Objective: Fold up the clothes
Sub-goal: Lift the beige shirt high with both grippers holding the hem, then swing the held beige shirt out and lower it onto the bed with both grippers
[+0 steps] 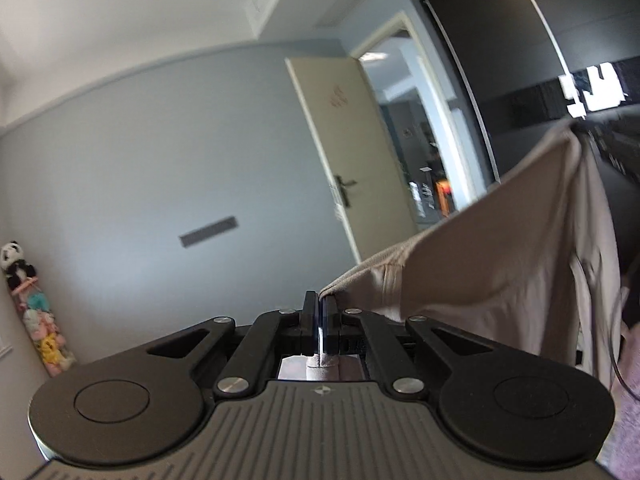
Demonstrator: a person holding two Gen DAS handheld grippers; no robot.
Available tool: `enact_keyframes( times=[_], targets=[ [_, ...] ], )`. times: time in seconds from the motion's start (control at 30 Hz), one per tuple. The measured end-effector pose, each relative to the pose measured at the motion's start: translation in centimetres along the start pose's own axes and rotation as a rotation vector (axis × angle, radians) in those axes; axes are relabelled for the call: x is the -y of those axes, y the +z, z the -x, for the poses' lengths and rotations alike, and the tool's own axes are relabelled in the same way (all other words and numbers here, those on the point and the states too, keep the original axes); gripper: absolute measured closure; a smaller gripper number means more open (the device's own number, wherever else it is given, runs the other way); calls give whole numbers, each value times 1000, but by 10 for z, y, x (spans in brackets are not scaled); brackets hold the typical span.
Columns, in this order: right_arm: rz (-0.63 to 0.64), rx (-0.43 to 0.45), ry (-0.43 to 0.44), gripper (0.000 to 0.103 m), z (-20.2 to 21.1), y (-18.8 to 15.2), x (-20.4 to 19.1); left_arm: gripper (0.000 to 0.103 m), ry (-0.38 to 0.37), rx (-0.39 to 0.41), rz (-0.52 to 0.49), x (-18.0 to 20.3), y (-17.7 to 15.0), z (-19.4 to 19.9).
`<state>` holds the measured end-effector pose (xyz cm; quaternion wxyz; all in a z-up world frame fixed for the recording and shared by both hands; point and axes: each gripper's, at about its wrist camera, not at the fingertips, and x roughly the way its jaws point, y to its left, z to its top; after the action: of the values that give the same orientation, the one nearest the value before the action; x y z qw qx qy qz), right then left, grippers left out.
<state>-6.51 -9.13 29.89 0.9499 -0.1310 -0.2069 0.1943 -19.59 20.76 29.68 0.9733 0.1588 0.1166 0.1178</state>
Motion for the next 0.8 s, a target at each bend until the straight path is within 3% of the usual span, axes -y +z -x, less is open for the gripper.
enact_keyframes(
  times=[0.13, 0.23, 0.47, 0.8],
  targets=[
    [-2, 3, 23, 101, 1, 7, -3, 103, 35, 74, 30, 0, 6, 5],
    [12, -10, 71, 101, 2, -2, -23, 103, 45, 72, 41, -4, 3, 7],
    [-59, -6, 9, 101, 4, -12, -7, 103, 54, 83, 90, -12, -4, 13],
    [-3, 102, -42, 101, 71, 3, -1, 103, 6, 182, 150, -20, 0, 50]
  ],
)
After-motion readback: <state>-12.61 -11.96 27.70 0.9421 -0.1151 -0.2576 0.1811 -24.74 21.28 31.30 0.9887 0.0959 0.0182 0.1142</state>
